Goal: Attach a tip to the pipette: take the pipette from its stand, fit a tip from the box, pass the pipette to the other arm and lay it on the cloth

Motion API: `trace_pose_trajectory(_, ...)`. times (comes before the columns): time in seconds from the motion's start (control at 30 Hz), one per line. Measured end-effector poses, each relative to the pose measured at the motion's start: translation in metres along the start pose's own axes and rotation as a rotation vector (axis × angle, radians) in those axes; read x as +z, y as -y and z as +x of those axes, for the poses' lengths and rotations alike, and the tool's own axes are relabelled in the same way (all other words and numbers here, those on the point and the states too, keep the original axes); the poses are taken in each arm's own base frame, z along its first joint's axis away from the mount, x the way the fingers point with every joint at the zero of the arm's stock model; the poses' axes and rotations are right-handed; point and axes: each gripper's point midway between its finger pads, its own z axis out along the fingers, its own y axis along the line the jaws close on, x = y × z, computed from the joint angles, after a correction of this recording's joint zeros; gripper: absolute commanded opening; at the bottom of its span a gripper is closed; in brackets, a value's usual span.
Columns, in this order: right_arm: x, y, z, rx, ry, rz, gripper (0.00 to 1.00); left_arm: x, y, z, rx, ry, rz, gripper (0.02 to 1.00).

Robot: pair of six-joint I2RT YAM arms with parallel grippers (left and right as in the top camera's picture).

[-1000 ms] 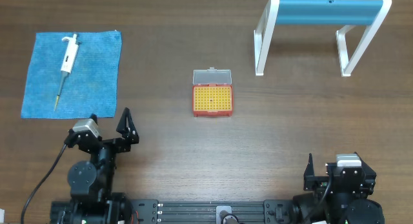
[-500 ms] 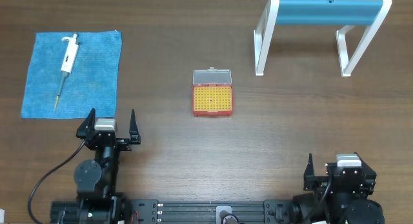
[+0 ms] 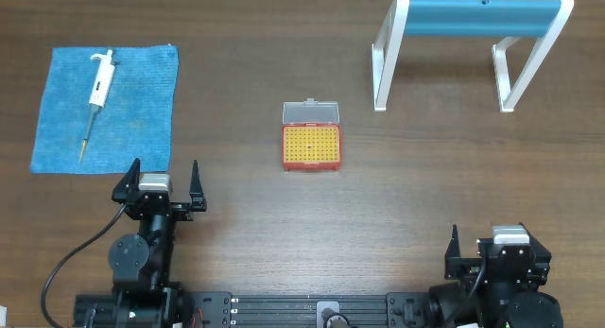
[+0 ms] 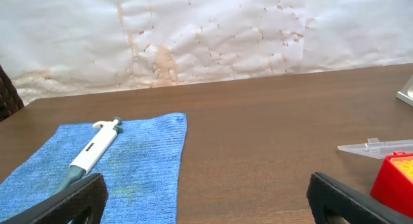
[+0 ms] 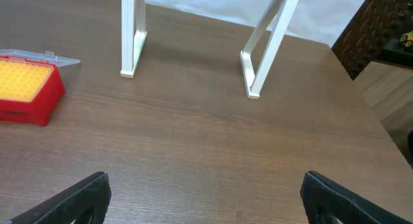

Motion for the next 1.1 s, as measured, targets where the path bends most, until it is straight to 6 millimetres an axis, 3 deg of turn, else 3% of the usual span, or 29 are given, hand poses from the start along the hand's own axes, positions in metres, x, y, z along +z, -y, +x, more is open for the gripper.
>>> trace_pose_trajectory(0.07,0.000,0.000,-0.007,0.005,0.027,-0.002,0.952,0.000,0.000,0.000,0.000,0.000,0.000,0.996)
trace_pose_trajectory(0.17,0.008,0.004,-0.072,0.076,0.314,0.023,0.952,0.000,0.000,0.000,0.000,0.001,0.001,0.998)
trace_pose_trajectory(0.23,0.029,0.007,-0.098,0.102,0.489,0.060,0.952,0.000,0.000,-0.001,0.000,0.005,0.001,0.996)
trace_pose_trajectory(0.27,0.049,0.005,-0.096,0.100,0.539,0.067,0.952,0.000,0.001,0.000,0.000,0.002,0.003,0.998)
trace_pose_trajectory(0.37,0.096,-0.010,-0.062,0.076,0.574,0.028,0.952,0.000,0.001,0.000,0.003,0.004,0.003,0.998)
trace_pose_trajectory(0.6,0.134,-0.030,-0.001,0.078,0.379,-0.035,0.952,0.000,0.001,0.000,0.003,0.003,0.004,0.996)
trace_pose_trajectory(0.67,0.137,-0.032,0.007,0.080,0.345,-0.042,0.952,0.000,0.001,0.000,0.003,0.003,0.004,0.998)
trace_pose_trajectory(1.1,0.137,-0.032,0.007,0.080,0.345,-0.042,0.952,0.000,0.001,0.000,0.003,0.004,0.003,0.998)
